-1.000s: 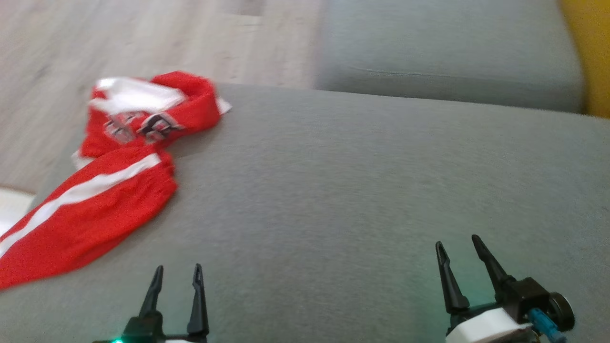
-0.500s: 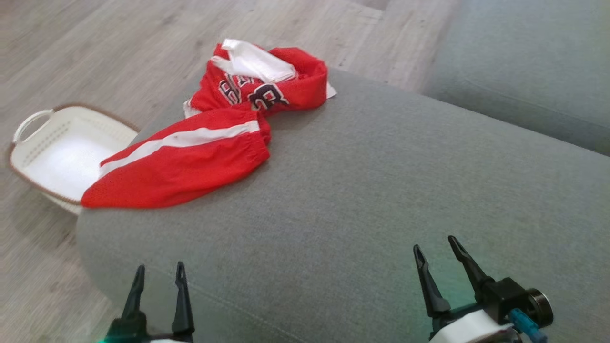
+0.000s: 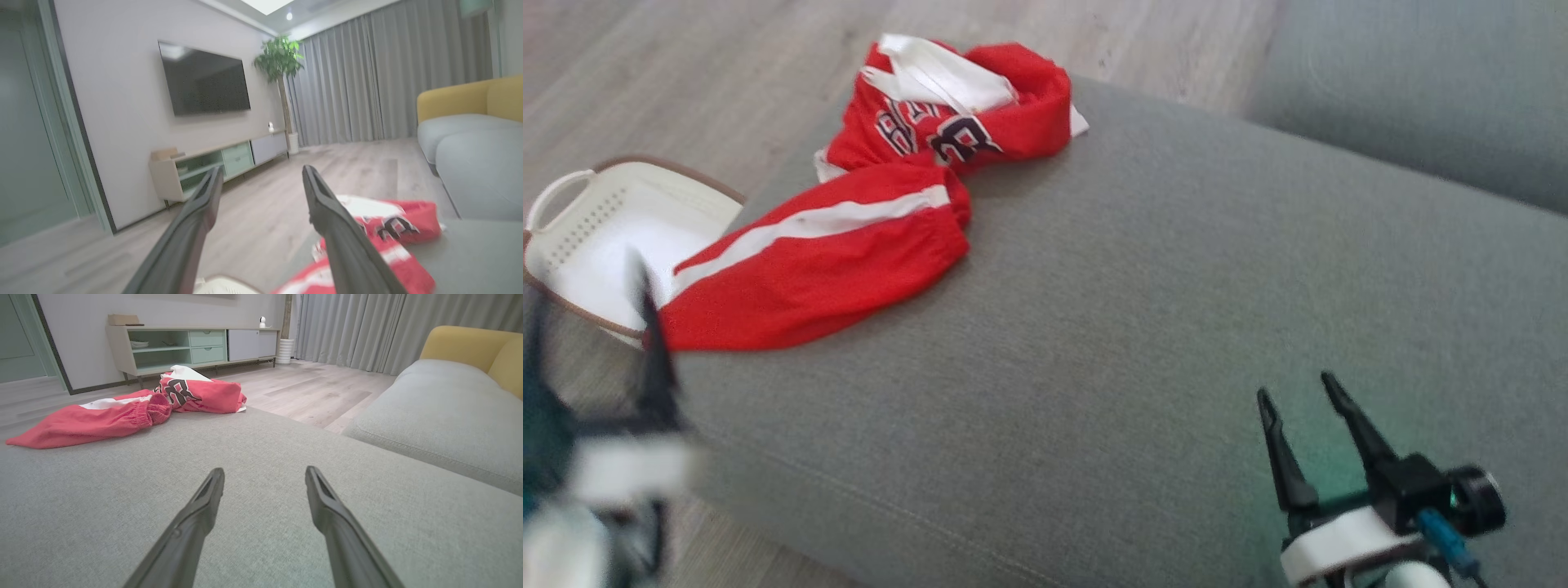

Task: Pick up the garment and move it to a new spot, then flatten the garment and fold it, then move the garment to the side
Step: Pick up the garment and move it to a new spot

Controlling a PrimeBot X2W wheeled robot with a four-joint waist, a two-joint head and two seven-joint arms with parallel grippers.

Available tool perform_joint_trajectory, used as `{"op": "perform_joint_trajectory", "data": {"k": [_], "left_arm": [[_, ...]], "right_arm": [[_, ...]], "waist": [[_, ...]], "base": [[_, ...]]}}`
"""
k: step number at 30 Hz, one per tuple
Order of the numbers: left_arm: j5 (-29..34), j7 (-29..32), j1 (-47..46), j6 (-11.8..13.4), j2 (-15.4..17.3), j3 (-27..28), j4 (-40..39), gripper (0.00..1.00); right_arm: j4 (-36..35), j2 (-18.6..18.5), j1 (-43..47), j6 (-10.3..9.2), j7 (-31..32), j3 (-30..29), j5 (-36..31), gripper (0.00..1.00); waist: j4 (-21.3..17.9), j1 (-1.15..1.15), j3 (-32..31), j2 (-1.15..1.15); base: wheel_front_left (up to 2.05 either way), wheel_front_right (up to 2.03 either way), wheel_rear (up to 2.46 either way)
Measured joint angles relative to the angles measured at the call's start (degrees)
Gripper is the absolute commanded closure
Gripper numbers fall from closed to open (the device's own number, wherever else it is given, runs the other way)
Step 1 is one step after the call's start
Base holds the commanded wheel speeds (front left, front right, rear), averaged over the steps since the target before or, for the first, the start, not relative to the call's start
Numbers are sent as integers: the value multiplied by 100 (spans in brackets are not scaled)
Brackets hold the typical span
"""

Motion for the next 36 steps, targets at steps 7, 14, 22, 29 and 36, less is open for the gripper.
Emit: {"op": "perform_joint_trajectory", "data": {"k": [7, 14, 22, 29, 36], "left_arm": [[-372, 1161, -2063, -655, 748, 141, 160, 0], [-770, 1992, -3121, -1313, 889, -331, 2040, 0], [-1314, 2309, -3584, -1533, 493, -1094, 3446, 0], [-1894, 2682, -3722, -1574, 469, -1863, 3985, 0], [-2316, 2856, -3999, -1575, 700, -2291, 4140, 77]], "right_arm": [[-328, -1, -438, 0, 131, -112, -434, 0], [-679, -18, -795, 0, 431, 11, -826, 0], [-1061, -179, -877, 0, 723, -118, -1042, 0], [-1383, -236, -834, 0, 784, -135, -1073, 0], [-1461, -237, -833, 0, 784, -107, -1071, 0]], "waist": [[-323, 1, 508, 0], [-695, 2, 1229, 0], [-996, 2, 2116, 0], [-1125, 0, 2513, 0], [-1210, 0, 2601, 0]], "base": [[0, 0, 0], [0, 0, 0], [0, 0, 0], [0, 0, 0], [0, 0, 0]]}}
